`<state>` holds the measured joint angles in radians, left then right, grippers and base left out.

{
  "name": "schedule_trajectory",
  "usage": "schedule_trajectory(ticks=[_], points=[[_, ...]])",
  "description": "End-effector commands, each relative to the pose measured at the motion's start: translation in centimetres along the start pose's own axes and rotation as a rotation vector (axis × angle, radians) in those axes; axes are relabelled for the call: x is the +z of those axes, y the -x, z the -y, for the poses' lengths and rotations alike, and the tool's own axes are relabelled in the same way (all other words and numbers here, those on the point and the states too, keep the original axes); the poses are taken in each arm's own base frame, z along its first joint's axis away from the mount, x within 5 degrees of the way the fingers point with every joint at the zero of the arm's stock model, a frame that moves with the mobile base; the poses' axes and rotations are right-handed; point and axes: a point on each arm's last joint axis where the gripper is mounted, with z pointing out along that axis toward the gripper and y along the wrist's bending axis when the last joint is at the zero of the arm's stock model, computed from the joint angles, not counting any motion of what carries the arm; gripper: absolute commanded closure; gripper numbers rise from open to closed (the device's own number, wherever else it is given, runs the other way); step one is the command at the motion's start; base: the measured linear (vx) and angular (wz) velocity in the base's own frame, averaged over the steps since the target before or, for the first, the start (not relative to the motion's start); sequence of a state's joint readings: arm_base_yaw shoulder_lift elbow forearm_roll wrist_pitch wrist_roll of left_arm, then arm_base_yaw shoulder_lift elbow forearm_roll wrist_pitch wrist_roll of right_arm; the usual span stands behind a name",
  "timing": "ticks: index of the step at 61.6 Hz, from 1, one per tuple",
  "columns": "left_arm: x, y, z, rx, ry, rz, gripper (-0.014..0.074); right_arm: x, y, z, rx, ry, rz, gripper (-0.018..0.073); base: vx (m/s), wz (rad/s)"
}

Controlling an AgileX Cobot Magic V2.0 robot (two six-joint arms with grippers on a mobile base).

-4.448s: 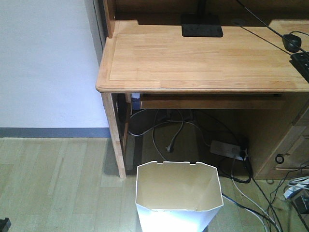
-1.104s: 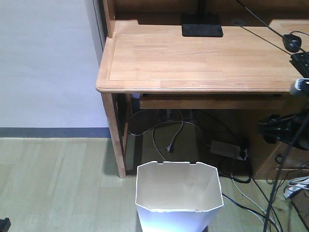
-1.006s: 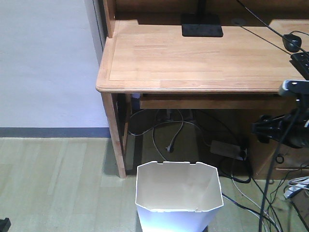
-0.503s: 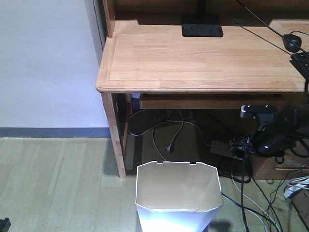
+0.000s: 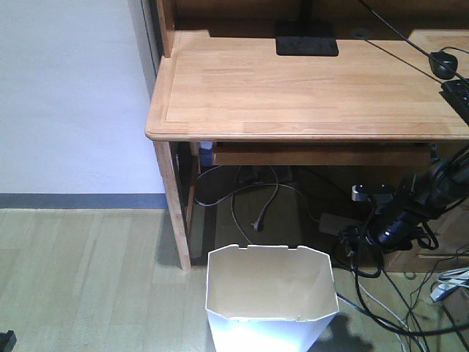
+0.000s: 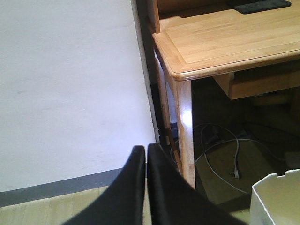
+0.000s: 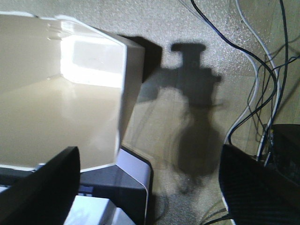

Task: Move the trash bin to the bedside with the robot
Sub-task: 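Reach the right gripper down toward the rim of the white trash bin, then close the right gripper on the white bin's rim edge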

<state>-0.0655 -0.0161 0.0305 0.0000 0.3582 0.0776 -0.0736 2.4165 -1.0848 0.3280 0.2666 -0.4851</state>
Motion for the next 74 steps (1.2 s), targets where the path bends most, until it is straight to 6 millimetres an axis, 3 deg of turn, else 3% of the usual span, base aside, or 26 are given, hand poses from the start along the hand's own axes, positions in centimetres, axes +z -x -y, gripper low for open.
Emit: schedule_trajectory(ticks=[1, 29, 60, 74], points=[[0.0, 0.1, 0.0, -0.005, 0.005, 0.072, 0.0603, -0.3, 1.4, 0.4, -0.046, 0.002, 0.038, -0.0016, 0.0, 0.0], [0.0, 0.1, 0.0, -0.005, 0.005, 0.072, 0.0603, 5.3, 2.9, 0.0, -0.081, 0.132, -0.007, -0.0016, 0.0, 0.0], [0.0, 0.1, 0.0, -0.005, 0.005, 0.072, 0.0603, 10.6, 3.4, 0.3, -0.054, 0.163, -0.028, -0.0016, 0.0, 0.0], [0.0, 0.1, 0.0, -0.005, 0.005, 0.072, 0.0603, 13.1, 3.8, 0.0, -0.034, 0.243, -0.085, 0.0029, 0.0, 0.0]])
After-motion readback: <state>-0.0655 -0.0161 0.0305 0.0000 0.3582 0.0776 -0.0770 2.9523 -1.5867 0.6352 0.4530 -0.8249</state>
